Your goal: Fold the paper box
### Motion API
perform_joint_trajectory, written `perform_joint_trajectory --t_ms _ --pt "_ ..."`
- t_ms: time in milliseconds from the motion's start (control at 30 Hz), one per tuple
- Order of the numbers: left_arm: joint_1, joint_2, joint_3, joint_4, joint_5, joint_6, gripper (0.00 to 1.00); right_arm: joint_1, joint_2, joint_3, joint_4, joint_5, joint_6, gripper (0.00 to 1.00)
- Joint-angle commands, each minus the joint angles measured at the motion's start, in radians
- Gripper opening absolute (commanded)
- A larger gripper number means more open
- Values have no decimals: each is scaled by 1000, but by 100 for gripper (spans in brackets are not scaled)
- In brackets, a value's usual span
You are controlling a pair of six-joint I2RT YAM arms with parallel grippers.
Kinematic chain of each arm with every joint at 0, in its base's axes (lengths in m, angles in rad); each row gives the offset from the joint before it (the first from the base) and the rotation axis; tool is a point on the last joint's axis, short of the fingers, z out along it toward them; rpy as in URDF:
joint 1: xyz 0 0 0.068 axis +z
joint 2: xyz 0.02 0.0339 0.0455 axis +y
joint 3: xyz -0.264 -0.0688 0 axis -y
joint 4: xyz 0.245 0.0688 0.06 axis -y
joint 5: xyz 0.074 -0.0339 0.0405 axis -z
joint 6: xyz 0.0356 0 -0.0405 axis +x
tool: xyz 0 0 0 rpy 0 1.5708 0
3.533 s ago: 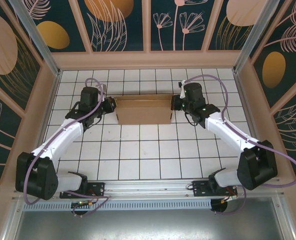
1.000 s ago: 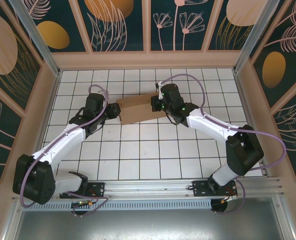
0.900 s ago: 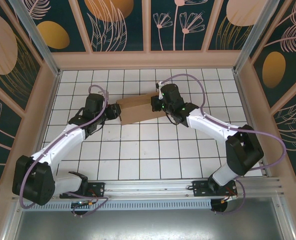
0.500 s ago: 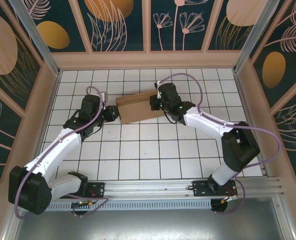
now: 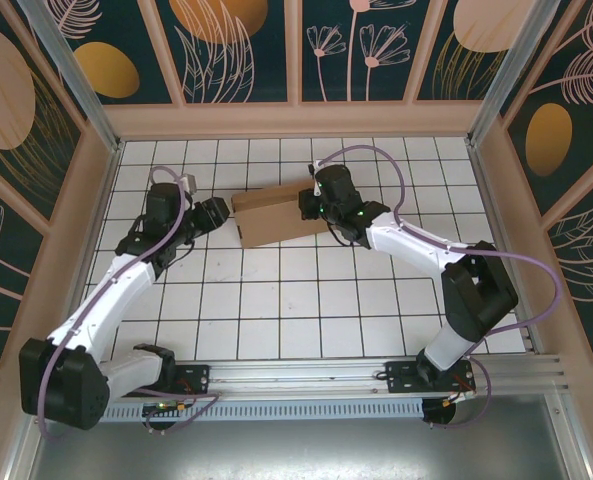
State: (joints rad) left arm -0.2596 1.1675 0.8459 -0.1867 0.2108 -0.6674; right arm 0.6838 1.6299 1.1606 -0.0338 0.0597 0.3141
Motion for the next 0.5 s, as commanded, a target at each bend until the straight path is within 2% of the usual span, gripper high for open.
perform_joint_trajectory --t_ms 0,267,467 --pt "4 44 39 82 50 -50 52 19 43 -4 -124 13 16 14" --pt "12 129 102 118 31 -57 51 32 42 -8 -124 19 19 14" --pt "25 160 82 131 24 -58 50 35 33 -18 -125 21 16 14"
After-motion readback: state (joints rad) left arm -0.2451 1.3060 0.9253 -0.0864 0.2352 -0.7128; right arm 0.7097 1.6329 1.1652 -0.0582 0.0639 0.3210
